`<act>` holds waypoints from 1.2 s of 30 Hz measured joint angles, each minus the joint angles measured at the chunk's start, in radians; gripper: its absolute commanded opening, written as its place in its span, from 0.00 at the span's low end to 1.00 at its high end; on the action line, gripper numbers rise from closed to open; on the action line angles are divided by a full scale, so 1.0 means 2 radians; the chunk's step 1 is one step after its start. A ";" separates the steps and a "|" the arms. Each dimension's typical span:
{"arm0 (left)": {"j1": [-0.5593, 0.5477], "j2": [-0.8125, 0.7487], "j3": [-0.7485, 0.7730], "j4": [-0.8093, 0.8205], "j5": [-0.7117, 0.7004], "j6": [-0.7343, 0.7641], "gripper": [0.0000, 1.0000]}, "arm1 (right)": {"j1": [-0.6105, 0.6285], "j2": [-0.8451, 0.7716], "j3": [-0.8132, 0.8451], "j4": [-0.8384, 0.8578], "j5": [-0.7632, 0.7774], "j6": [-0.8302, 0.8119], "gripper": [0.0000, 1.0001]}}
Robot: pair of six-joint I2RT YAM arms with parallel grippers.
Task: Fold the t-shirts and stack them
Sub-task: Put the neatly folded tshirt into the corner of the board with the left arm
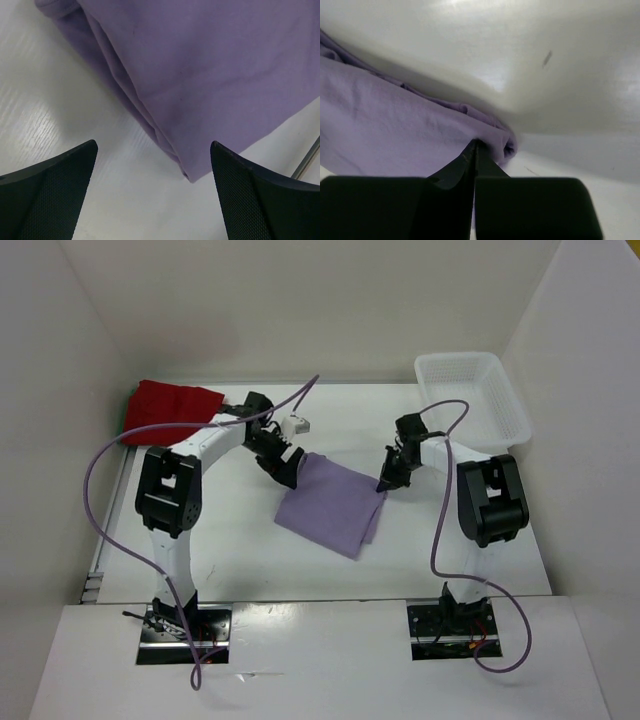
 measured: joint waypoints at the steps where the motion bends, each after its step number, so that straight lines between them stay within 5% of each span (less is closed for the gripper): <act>1: -0.002 0.007 0.000 0.005 -0.002 -0.010 1.00 | 0.000 0.006 0.012 0.000 0.002 -0.002 0.00; 5: -0.007 0.018 0.000 0.035 -0.011 -0.042 1.00 | 0.000 0.016 0.049 0.002 0.010 -0.007 0.00; 7: -0.008 0.019 0.000 0.054 -0.010 -0.058 1.00 | 0.000 0.007 0.056 0.002 0.019 -0.007 0.21; 10: -0.008 0.019 0.000 0.082 -0.008 -0.088 1.00 | 0.002 -0.029 0.055 -0.011 0.036 -0.006 0.34; 18: -0.010 0.027 -0.028 0.111 -0.016 -0.135 1.00 | 0.012 -0.188 0.003 -0.036 0.059 0.011 0.35; 28: -0.029 0.053 -0.032 0.127 0.019 -0.141 1.00 | 0.012 -0.240 -0.029 -0.066 0.077 0.034 0.35; 30: -0.032 0.067 -0.018 0.123 0.041 -0.138 0.83 | 0.012 -0.246 -0.029 -0.071 0.081 0.035 0.35; 31: -0.034 0.076 -0.008 0.121 0.050 -0.136 0.66 | 0.012 -0.250 -0.029 -0.073 0.083 0.035 0.35; 32: -0.037 0.085 -0.001 0.120 0.060 -0.135 0.33 | 0.012 -0.253 -0.029 -0.077 0.085 0.036 0.35; 33: -0.040 0.096 0.003 0.121 0.063 -0.128 0.17 | 0.012 -0.258 -0.029 -0.080 0.087 0.036 0.35; 36: -0.043 0.130 0.020 0.102 0.122 -0.133 0.00 | 0.012 -0.276 -0.028 -0.090 0.096 0.038 0.35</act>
